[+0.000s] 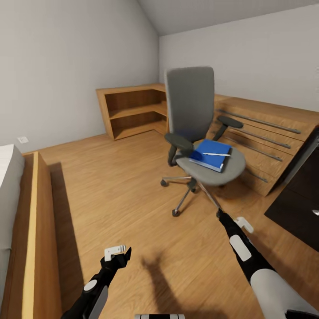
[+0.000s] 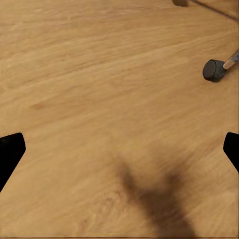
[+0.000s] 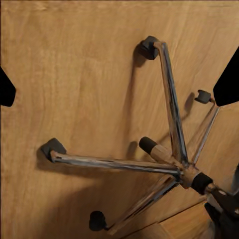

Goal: In the bedroom, organize the workspace by keeping the computer under the desk, ensuring the monitor is on the desk, placing the keyboard on the desk next to the monitor, placing the mouse on the desk next to the keyboard, moving the folder from the swivel chair onto the desk next to the mouse, stacking the notebook on top of the folder with the pen on top of the notebook, and positioning the swivel chair next to the desk.

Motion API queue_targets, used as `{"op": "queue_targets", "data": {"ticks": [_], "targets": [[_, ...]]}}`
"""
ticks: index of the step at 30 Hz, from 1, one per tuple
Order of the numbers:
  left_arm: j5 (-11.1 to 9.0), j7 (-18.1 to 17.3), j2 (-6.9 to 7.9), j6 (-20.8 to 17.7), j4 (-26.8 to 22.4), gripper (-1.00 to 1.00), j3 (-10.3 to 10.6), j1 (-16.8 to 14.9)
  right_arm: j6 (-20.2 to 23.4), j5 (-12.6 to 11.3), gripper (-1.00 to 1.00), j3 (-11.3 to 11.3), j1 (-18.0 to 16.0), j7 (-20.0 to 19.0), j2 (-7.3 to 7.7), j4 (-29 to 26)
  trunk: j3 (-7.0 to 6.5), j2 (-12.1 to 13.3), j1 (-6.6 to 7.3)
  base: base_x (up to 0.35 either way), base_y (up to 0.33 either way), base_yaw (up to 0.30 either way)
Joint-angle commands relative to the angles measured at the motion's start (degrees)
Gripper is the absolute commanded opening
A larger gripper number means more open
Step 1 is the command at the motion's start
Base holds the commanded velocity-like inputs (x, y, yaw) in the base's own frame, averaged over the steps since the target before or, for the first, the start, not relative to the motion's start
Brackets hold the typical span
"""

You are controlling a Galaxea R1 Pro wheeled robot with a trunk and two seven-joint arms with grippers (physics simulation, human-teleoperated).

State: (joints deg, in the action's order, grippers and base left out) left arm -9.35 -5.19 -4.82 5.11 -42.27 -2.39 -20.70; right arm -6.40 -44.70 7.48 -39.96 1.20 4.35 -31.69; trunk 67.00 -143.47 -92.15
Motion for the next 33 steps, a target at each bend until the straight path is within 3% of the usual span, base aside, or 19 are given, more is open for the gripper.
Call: {"op": "queue_targets", "data": {"ticks": [1, 4, 7, 10, 14, 16, 26, 33], "targets": [[-0.6, -0.5, -0.07, 0.1, 0.3, 1.00, -0.2, 0.0, -0.2, -0.5, 1.00, -0.5, 0.0, 0.1, 0.04, 2.1, -0.19, 0.0, 0.04, -0.001, 0.000, 0.000], [-0.5, -0.3, -0.06, 0.0, 0.7, 1.00, -0.2, 0.0, -1.3, 1.6, 1.00, -3.3, 0.0, 0.1, 0.04, 7.8, -0.85, 0.0, 0.11, 0.000, 0.000, 0.000], [-0.6, -0.1, -0.01, 0.0, 0.8, 1.00, -0.3, 0.0, -6.3, 4.3, 1.00, -5.4, 0.0, 0.1, 0.02, 14.1, -1.52, 0.1, 0.19, 0.000, 0.000, 0.000], [-0.5, 0.0, 0.19, 0.0, 0.9, 1.00, -0.4, 0.0, -10.2, 7.3, 1.00, -6.1, 0.0, 0.1, -0.42, 20.0, -2.18, 0.1, 0.27, 0.000, 0.000, 0.000], [-0.6, 0.1, 0.51, 0.1, 3.8, 1.00, -0.8, 0.0, -13.2, 13.9, 1.00, -6.2, 0.0, 0.2, -2.17, 27.9, -3.07, 0.2, 0.37, 0.000, 0.000, 0.000], [-0.7, 0.2, 0.75, 0.1, 4.7, 1.00, -1.2, 0.0, -15.2, 15.7, 1.00, -6.2, 0.0, 0.3, -2.64, 30.2, -3.51, 0.2, 0.42, 0.000, 0.000, 0.000], [-0.7, 0.6, 1.60, 0.7, 10.4, 1.00, -1.7, 0.0, -19.7, 17.4, 1.00, -6.2, 4.5, 0.3, -3.25, 32.7, -5.39, 3.4, 2.23, 0.000, 0.000, 0.000], [-0.7, 1.0, 2.48, 6.0, 16.9, 1.00, -1.8, 0.0, -20.3, 17.5, 1.00, -6.2, 5.8, 0.4, -3.29, 32.9, -6.65, 6.2, 3.77, 0.000, 0.000, -0.047]]}}
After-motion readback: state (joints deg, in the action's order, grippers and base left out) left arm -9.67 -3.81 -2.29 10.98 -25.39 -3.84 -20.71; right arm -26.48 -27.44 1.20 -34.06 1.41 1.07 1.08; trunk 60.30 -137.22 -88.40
